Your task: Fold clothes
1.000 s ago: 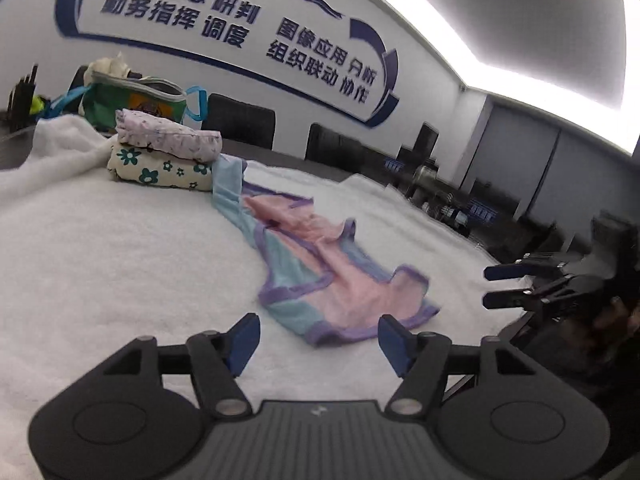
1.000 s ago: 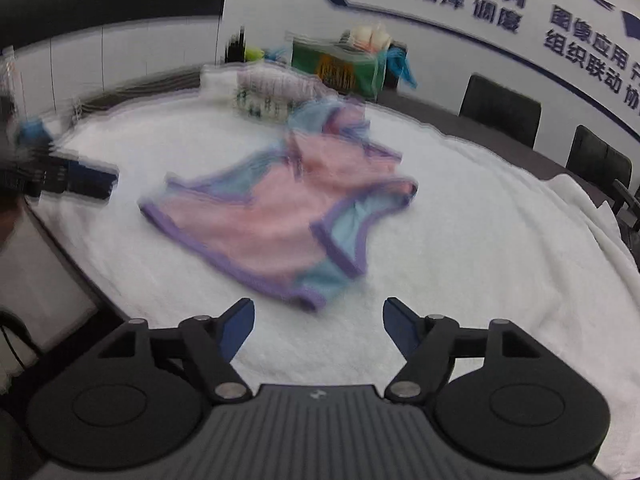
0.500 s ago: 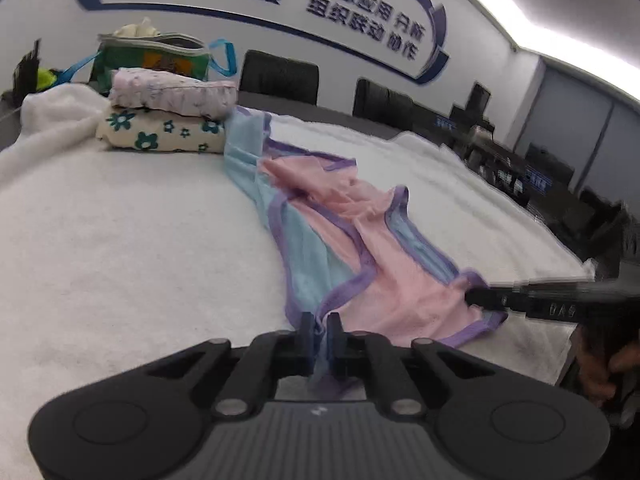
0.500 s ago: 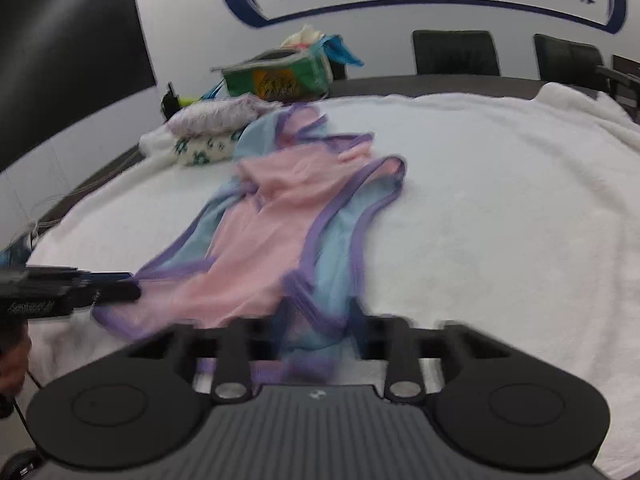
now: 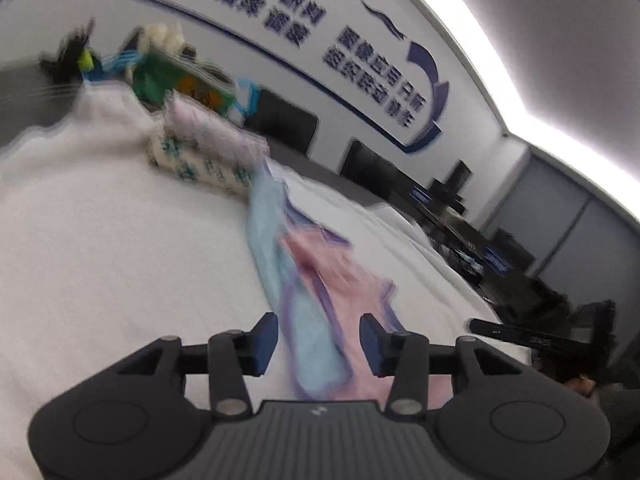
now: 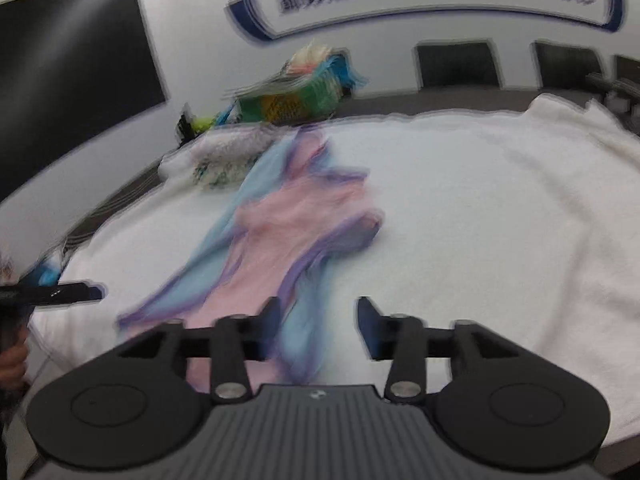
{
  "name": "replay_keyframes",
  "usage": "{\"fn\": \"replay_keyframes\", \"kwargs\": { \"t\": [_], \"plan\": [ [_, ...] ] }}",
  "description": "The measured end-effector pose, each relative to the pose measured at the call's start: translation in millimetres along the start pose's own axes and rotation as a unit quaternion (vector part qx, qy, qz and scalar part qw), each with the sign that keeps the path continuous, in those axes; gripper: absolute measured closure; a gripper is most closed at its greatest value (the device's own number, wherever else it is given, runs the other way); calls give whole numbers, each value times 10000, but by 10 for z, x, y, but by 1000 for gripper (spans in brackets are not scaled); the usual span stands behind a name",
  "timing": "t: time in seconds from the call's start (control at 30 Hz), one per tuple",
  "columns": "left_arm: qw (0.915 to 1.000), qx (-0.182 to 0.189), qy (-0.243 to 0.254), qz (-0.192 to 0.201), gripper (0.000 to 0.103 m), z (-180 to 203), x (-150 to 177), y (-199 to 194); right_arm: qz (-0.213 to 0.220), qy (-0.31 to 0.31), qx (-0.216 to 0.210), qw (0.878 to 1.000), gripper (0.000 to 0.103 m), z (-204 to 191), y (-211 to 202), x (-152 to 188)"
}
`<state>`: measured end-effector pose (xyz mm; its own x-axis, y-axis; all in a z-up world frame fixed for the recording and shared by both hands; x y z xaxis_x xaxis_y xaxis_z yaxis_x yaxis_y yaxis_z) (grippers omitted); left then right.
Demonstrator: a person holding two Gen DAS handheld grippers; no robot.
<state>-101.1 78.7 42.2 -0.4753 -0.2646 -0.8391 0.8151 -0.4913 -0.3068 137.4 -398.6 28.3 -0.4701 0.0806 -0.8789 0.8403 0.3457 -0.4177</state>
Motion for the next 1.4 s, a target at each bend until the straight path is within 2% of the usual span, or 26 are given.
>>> {"fn": "replay_keyframes", "kwargs": {
  "t": [0.07, 0.1, 0.17, 0.27, 0.4, 0.47, 0.53, 0.57, 0.6, 0.63, 0.67, 0.7, 0.8, 0.87, 0.93, 0.97, 1.03, 1.07, 1.1, 1.13, 1.17, 1.2, 1.27, 1.4],
  "plan": [
    [9979, -342, 558, -41, 47, 61, -177, 228, 183, -275, 338, 9989, 52, 29, 131, -129],
    [9960, -428, 769, -132, 47, 92, -239, 383, 270, -419, 510, 9975, 51, 43, 201, -193],
    [9922, -491, 1069, -401, 47, 145, -316, 738, 159, -641, 615, 9959, 50, 69, 520, -287],
    [9842, -624, 1441, -822, 47, 213, -300, 1213, -169, -739, 512, 9958, 50, 74, 987, -354],
    [9762, -758, 1652, -1181, 47, 218, -188, 1594, -372, -1009, 436, 9932, 50, 34, 1374, -350],
    [9758, -821, 1615, -1227, 48, 186, -164, 1694, -393, -972, 447, 9935, 50, 74, 1514, -355],
    [9766, -805, 1549, -1258, 49, 163, -148, 1771, -634, -734, 363, 9946, 51, 145, 1664, -355],
    [9776, -745, 1506, -1267, 51, 164, -134, 1793, -731, -643, 318, 9947, 51, 167, 1724, -344],
    [9783, -699, 1474, -1280, 68, 166, -116, 1819, -810, -630, 265, 9944, 64, 164, 1768, -324],
    [9783, -709, 1465, -1281, 78, 163, -94, 1837, -849, -665, 257, 9938, 90, 148, 1789, -291],
    [9780, -760, 1495, -1240, 90, 164, -82, 1842, -883, -705, 253, 9933, 95, 130, 1808, -256],
    [9783, -771, 1505, -1202, 97, 162, -80, 1841, -795, -746, 365, 9934, 98, 123, 1762, -238],
    [9841, -537, 1249, -1142, 98, 133, -98, 1801, -453, -786, 839, 9923, 100, 149, 1570, -202],
    [9860, -384, 1158, -1138, 98, 131, -85, 1778, -279, -512, 1248, 9905, 100, 297, 1360, -186],
    [9857, -329, 1137, -1201, 94, 144, -52, 1774, -267, -221, 1522, 9877, 100, 453, 1169, -140],
    [9857, -296, 1132, -1213, 87, 156, -49, 1761, -330, -145, 1553, 9872, 100, 495, 1118, -115],
    [9877, -213, 1033, -1150, 77, 176, -123, 1681, -429, -182, 1415, 9888, 96, 486, 1046, -112],
    [9895, -129, 946, -1082, 71, 179, -189, 1628, -307, -261, 1353, 9900, 92, 446, 987, -166],
    [9905, -119, 910, -1028, 65, 194, -280, 1603, -169, -345, 1294, 9908, 80, 403, 924, -225],
    [9909, -156, 908, -983, 61, 216, -386, 1596, 48, -472, 1221, 9914, 56, 367, 856, -324],
    [9913, -194, 905, -939, 53, 239, -493, 1589, 210, -595, 1185, 9909, 47, 340, 850, -425],
    [9903, -292, 992, -931, 44, 280, -606, 1633, 365, -716, 1154, 9901, 43, 315, 852, -527],
    [9866, -413, 1185, -1046, 38, 373, -798, 1864, 399, -1014, 1032, 9887, 44, 263, 1042, -753],
    [9776, -895, 1414, -1280, 39, 480, -1048, 2493, -61, -1217, 530, 9911, 44, 156, 1741, -1017]
  ]
}}
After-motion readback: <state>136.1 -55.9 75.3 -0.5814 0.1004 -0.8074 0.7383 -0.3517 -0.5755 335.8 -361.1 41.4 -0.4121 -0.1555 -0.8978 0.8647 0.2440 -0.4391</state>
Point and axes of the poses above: each gripper's, at about its wrist camera, not at the fingertips, and y roughly the way its jaws point, z to its right, x to its underside, the point moved 1 cm from there along y, roughly the way its jaws point, and after that the axes turned 6 degrees about z, right-handed, at the moved point
